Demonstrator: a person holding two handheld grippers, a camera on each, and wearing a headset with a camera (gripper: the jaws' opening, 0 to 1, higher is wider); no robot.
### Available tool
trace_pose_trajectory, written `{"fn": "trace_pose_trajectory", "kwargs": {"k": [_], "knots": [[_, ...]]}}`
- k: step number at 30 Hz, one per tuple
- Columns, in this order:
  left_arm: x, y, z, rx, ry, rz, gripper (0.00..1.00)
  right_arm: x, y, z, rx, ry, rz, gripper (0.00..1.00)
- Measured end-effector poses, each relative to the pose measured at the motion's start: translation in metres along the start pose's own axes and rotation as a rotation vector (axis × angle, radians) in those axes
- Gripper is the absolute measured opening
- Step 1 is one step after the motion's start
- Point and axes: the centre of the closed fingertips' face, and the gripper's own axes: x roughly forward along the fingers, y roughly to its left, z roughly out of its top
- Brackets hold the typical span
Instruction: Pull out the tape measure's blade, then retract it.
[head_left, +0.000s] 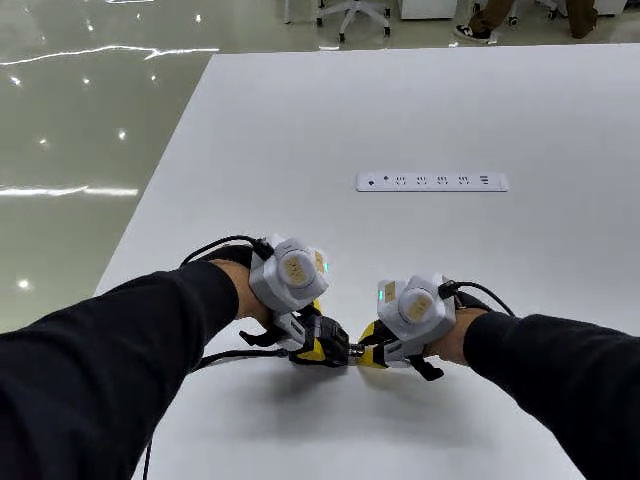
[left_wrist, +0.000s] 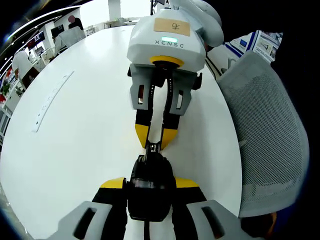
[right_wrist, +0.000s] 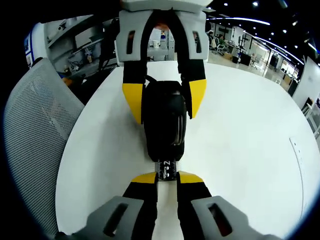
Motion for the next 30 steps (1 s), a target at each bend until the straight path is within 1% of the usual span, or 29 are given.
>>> {"fn": "trace_pose_trajectory", "kwargs": {"k": [2,4,7,8,9,10,11,12,13,15,16,19,30], "knots": [[0.0,0.0,0.001,-0.002,-0.003,0.003,0.3,0.0,0.002,0.0,-0.006,0.001,-0.002,0.1],[0.0,0.0,0.0,-0.004,-0.002,0.003,0.3,0.002,0.002,0.002,-0.022,0.01,-0.016,0.11],[0.0,-0.001,0.0,-0.01,-0.004,0.002,0.31,0.004,0.001,0.001,-0.012,0.02,-0.02,0.12],[0.0,0.0,0.0,-0.014,-0.004,0.003,0.31,0.004,0.001,0.001,-0.002,0.022,-0.02,0.12],[0.0,-0.001,0.0,-0.018,-0.005,0.004,0.31,0.006,0.001,0.0,0.03,0.023,-0.023,0.12],[0.001,-0.001,0.0,-0.02,-0.006,0.006,0.31,0.008,0.0,-0.001,0.028,0.023,-0.022,0.12],[0.001,-0.001,0.0,-0.017,-0.005,0.008,0.31,0.009,0.0,0.0,0.022,0.016,-0.033,0.12],[0.001,-0.001,0.0,-0.017,-0.004,0.009,0.31,0.009,0.0,0.003,-0.004,0.005,-0.03,0.12],[0.001,-0.002,0.0,-0.018,-0.002,0.01,0.31,0.008,0.001,0.002,0.03,0.005,-0.026,0.11],[0.001,-0.001,0.0,-0.019,-0.003,0.011,0.31,0.008,0.002,0.0,0.023,-0.009,-0.028,0.1],[-0.001,-0.001,-0.002,-0.02,-0.005,0.008,0.31,0.005,0.002,-0.001,0.033,-0.01,-0.024,0.1],[-0.001,-0.002,-0.001,-0.01,-0.02,0.011,0.31,0.004,0.003,-0.003,0.026,-0.009,-0.016,0.09],[0.0,-0.002,-0.001,-0.004,-0.015,0.026,0.31,-0.003,0.002,-0.013,0.03,-0.005,-0.03,0.1]]}}
